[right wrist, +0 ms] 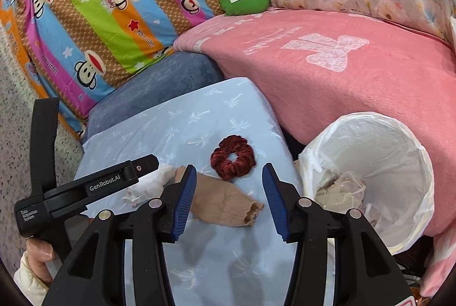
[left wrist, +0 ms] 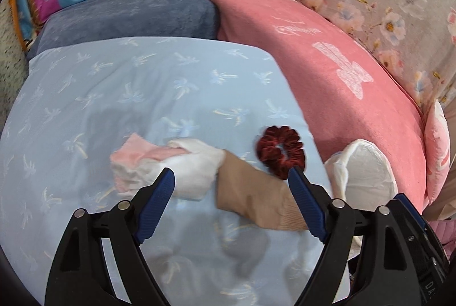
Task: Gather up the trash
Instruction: 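Close the left tool on the pink cloth while the right tool grasps the white sock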
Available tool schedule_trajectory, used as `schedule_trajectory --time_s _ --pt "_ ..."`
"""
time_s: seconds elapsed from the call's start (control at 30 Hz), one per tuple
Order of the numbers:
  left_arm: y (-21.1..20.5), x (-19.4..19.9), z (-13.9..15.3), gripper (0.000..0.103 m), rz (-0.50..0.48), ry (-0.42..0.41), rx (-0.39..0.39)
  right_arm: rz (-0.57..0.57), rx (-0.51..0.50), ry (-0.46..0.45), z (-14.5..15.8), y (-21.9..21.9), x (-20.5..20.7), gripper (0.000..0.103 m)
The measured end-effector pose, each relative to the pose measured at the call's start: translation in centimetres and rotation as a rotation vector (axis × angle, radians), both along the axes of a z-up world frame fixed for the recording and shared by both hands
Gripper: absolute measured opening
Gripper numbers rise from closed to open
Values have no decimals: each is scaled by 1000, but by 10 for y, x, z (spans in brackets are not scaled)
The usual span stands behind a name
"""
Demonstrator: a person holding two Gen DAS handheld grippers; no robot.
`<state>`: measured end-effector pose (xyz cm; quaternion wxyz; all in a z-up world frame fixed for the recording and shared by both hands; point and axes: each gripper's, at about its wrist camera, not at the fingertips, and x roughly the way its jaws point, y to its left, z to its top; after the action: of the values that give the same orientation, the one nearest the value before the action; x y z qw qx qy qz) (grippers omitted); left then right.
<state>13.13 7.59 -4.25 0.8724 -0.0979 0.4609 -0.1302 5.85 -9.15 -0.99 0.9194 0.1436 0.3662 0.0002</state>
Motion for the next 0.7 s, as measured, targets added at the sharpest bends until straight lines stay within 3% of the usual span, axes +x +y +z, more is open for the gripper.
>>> schedule_trajectory --time_s 0.7 --pt "113 11 -46 79 203 103 31 173 19 121 -45 94 50 48"
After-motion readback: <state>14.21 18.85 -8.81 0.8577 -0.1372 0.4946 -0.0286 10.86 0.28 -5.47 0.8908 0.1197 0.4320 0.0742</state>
